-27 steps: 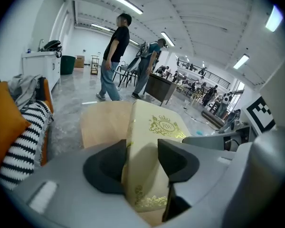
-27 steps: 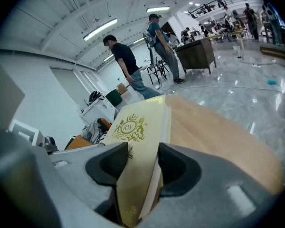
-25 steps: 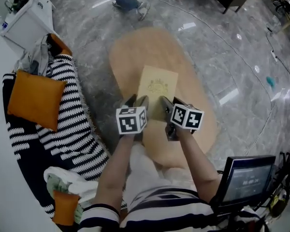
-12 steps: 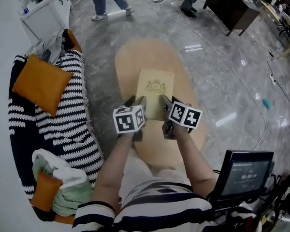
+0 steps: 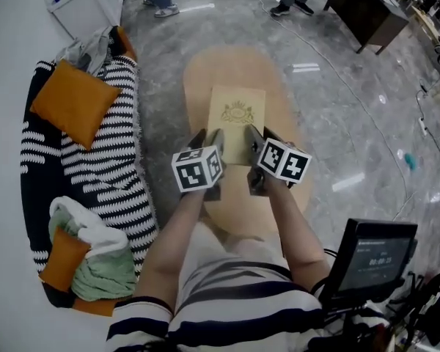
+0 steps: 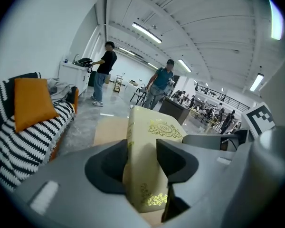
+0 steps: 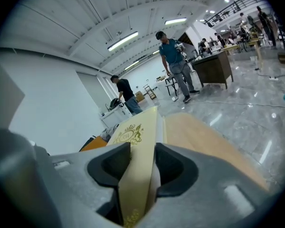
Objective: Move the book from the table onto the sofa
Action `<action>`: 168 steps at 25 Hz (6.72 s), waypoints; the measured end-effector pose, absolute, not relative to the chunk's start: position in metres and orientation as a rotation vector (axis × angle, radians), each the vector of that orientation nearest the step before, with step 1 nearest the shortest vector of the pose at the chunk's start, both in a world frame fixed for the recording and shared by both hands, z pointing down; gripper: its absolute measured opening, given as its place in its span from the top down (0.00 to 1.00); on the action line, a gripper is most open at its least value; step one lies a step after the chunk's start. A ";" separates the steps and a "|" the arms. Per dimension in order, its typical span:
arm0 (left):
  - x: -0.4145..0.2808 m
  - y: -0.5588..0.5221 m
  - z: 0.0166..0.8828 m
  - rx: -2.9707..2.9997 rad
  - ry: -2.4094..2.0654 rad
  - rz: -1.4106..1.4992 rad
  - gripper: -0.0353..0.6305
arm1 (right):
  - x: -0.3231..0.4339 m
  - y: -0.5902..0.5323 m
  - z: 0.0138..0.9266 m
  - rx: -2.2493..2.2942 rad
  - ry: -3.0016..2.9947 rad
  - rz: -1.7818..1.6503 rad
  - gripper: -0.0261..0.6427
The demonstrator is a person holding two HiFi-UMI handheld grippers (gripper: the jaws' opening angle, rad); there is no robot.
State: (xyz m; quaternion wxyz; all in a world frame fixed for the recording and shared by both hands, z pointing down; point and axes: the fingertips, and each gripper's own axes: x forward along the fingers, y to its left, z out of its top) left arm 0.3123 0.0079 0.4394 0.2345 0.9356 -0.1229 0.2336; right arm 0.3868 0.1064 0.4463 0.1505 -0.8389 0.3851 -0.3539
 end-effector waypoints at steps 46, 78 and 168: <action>0.018 -0.161 0.378 2.399 -0.891 0.375 0.67 | 0.135 -0.103 0.386 -2.147 1.634 -1.013 0.74; -0.165 -0.308 0.444 2.002 -1.354 0.183 0.68 | -0.029 -0.309 0.442 -1.831 2.173 -1.175 0.77; -0.184 -0.319 0.633 1.903 -1.185 0.295 0.94 | -0.124 -0.369 0.618 -1.618 2.707 -1.331 0.96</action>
